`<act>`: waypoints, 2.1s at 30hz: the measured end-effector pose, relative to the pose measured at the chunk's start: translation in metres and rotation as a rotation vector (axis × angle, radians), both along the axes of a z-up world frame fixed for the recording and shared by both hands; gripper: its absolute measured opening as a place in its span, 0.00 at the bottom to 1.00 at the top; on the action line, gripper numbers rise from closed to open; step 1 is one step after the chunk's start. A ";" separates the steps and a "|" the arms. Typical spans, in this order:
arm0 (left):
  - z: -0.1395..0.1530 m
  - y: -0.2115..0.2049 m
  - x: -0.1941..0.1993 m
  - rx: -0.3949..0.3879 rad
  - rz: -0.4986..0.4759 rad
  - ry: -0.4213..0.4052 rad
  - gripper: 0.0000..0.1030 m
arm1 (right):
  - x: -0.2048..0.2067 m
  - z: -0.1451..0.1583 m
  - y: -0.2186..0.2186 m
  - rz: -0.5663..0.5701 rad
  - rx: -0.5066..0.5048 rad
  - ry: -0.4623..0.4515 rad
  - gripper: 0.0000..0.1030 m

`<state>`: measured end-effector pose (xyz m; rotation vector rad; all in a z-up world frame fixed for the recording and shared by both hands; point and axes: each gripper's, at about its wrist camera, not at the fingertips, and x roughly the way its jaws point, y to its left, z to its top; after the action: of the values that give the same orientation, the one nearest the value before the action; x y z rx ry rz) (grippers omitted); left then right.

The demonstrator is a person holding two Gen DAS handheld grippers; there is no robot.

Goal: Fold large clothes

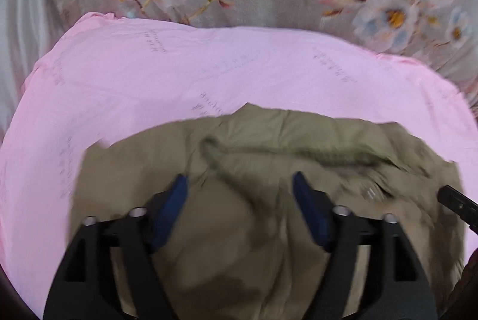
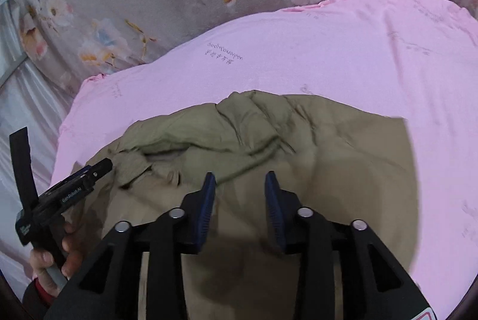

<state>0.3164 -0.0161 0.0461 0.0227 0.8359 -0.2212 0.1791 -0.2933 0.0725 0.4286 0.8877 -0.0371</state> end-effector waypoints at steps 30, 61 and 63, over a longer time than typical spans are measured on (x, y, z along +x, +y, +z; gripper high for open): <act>-0.025 0.171 -0.327 -0.262 0.011 0.240 0.40 | -0.354 -0.013 0.012 -0.057 0.336 0.013 0.19; 0.131 0.140 -0.218 -0.109 0.065 -0.108 0.10 | -0.218 0.135 -0.007 -0.093 0.112 -0.373 0.06; 0.109 0.135 -0.199 -0.086 0.076 -0.065 0.11 | -0.201 0.117 -0.007 -0.108 0.106 -0.331 0.07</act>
<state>0.1175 0.1193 0.1554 -0.0818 0.7603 -0.1837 -0.0215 -0.3004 0.1895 0.5633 0.5415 -0.0178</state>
